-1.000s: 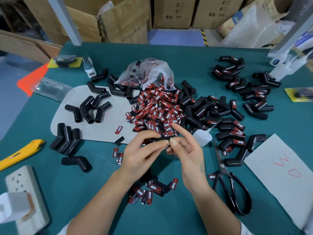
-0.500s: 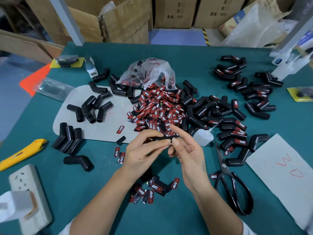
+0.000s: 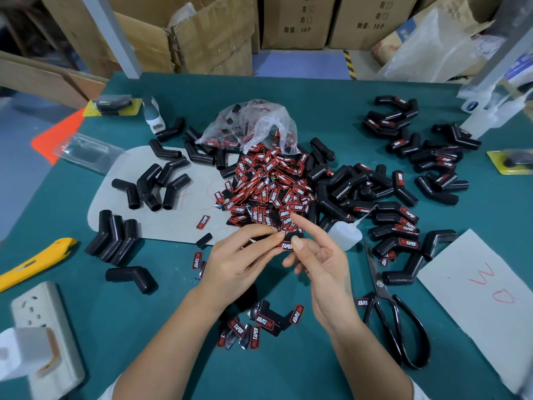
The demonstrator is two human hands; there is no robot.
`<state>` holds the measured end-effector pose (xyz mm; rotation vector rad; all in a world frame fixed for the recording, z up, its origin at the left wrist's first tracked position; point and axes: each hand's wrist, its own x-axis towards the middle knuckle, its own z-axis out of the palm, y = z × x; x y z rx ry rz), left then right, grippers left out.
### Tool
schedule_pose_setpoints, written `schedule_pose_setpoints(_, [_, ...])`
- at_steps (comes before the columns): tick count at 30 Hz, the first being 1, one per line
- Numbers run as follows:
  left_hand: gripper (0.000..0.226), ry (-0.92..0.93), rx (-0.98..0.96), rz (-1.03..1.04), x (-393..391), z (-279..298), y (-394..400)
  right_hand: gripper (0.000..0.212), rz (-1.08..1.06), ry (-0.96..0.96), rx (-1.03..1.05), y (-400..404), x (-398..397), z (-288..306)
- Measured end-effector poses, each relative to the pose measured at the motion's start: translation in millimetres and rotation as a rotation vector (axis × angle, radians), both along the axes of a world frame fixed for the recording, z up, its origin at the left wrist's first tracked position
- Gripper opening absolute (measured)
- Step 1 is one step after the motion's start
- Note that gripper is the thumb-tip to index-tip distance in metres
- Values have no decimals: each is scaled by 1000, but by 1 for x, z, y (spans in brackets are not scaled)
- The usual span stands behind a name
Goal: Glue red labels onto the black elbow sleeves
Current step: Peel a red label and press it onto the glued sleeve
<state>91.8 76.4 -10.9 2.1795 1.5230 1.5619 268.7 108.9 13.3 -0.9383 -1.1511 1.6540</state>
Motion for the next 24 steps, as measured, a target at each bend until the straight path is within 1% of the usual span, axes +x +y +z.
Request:
schedule_pose_setpoints(4, [26,22,27,22,1,-1,1,39,-7,8,10,0,0,1])
schedule_pose_setpoints(9, [26,-166,-76,-20,4,4,-1,37,-7,4,38,-2,-1,2])
schedule_pose_setpoints(13, [32,-213,-133,-18,7,5,-4,36,-9,-31,66,-1,-3,4])
schedule_pose_setpoints(15, [32,-237,-170,-2,8,6,-6,40,-4,-26,55,0,-4,4])
schedule_pose_setpoints(19, [26,-238,-143,-50,12,7,-5,50,9,-12,32,0,-5,2])
schedule_pose_setpoints(24, [20,-208,-143,-73,12,4,-5,51,22,30,18,0,-4,2])
